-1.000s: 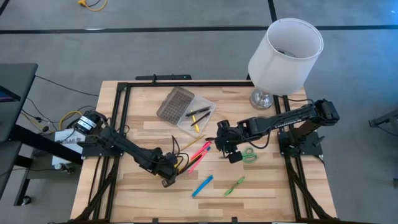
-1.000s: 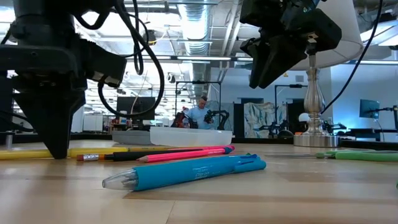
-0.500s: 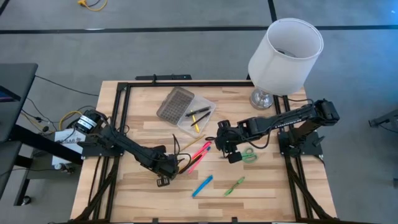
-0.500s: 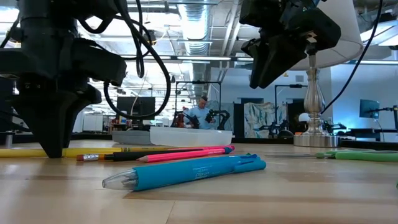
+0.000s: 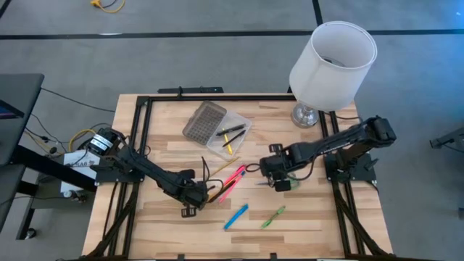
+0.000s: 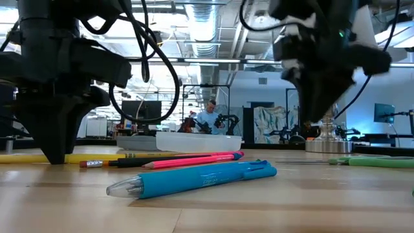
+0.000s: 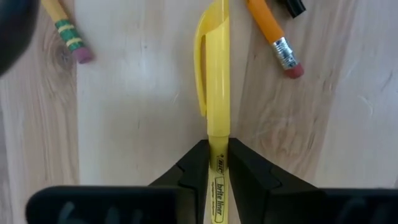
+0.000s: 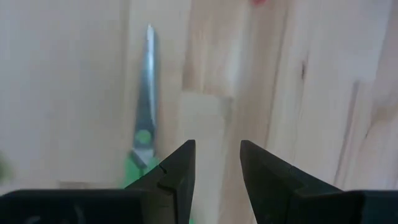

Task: Pick & place school supplies into a supply box
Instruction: Put the yellow pen into the supply box

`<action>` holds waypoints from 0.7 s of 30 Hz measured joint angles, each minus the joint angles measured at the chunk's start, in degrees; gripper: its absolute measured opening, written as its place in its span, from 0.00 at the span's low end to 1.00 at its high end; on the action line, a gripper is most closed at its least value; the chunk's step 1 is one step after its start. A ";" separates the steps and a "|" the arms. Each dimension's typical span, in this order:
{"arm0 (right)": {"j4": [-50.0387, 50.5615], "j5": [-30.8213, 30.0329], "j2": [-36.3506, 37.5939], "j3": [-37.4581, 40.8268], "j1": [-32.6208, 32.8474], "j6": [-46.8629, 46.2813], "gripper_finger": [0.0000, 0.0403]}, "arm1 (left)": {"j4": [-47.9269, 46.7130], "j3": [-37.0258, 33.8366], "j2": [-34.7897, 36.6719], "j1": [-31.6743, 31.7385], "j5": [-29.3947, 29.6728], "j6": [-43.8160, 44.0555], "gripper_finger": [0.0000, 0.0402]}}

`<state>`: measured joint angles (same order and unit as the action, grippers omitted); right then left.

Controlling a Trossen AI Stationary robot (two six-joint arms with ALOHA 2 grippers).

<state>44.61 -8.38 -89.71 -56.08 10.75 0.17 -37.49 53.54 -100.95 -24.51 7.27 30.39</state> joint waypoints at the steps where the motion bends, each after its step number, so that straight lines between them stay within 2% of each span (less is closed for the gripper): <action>1: -0.43 -0.92 -0.01 1.28 0.16 -0.98 0.30 | 0.20 -0.01 0.00 0.00 0.00 -0.77 0.14; 10: -8.00 -3.96 0.11 8.87 0.17 -5.80 0.30 | 0.61 -0.03 0.00 0.04 -0.98 -2.35 0.14; 21: -10.86 -5.49 0.17 9.67 0.02 -4.18 0.30 | 0.76 -0.04 0.00 0.11 -1.92 -1.69 0.14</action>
<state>33.76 -13.87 -89.54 -46.41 10.77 -4.01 -36.73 53.49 -100.95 -24.40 5.34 28.71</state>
